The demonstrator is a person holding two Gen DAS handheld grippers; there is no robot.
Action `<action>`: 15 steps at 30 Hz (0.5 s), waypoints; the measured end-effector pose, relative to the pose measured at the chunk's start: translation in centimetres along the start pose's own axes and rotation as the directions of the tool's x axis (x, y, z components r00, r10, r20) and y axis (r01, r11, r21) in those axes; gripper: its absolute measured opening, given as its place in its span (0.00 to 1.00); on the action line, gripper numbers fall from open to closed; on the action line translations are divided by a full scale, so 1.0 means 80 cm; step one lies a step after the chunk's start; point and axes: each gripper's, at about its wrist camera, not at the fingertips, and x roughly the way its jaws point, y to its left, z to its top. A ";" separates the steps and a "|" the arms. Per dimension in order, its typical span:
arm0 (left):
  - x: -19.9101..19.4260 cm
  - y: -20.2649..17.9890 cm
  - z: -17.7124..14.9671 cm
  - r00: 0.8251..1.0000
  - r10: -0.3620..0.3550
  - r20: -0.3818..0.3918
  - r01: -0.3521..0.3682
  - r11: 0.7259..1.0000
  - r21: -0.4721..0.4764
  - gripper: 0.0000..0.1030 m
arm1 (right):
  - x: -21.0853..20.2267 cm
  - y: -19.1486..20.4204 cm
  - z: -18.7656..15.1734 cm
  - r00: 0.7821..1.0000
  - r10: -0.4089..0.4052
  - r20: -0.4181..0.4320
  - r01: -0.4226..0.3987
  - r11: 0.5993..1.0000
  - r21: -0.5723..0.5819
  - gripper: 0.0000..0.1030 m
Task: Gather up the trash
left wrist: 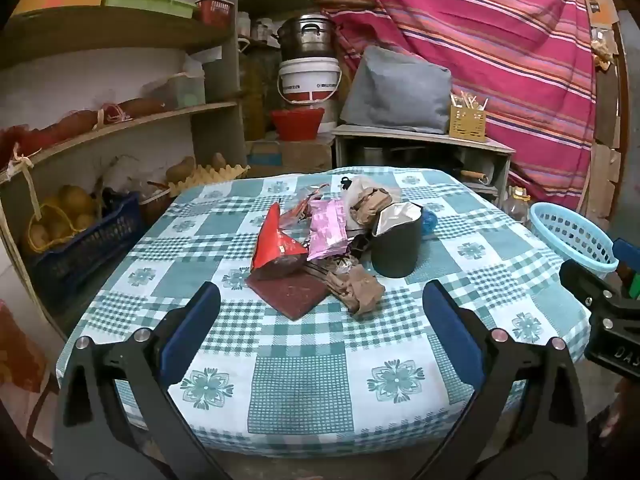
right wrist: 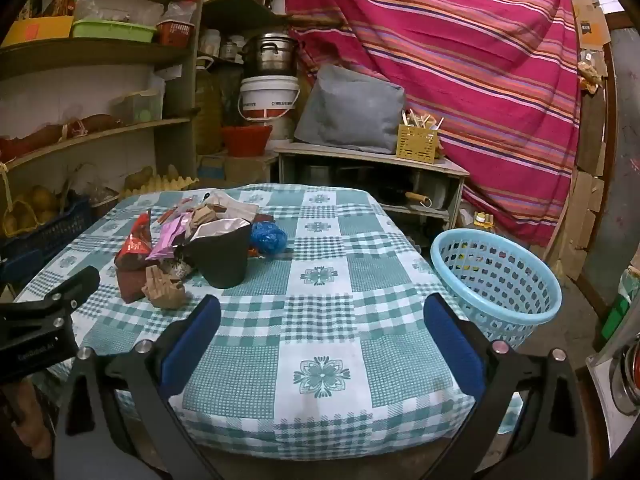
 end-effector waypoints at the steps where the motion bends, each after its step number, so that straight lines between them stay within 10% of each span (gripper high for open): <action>1: 0.000 0.000 0.000 1.000 0.001 0.002 -0.001 1.000 0.002 0.95 | 0.000 0.000 0.000 1.000 0.000 0.003 0.000 1.000 0.002 0.96; 15: -0.010 -0.006 0.003 0.999 0.009 0.031 -0.009 1.000 0.009 0.95 | -0.007 0.005 0.001 1.000 -0.015 0.014 0.015 1.000 -0.010 0.96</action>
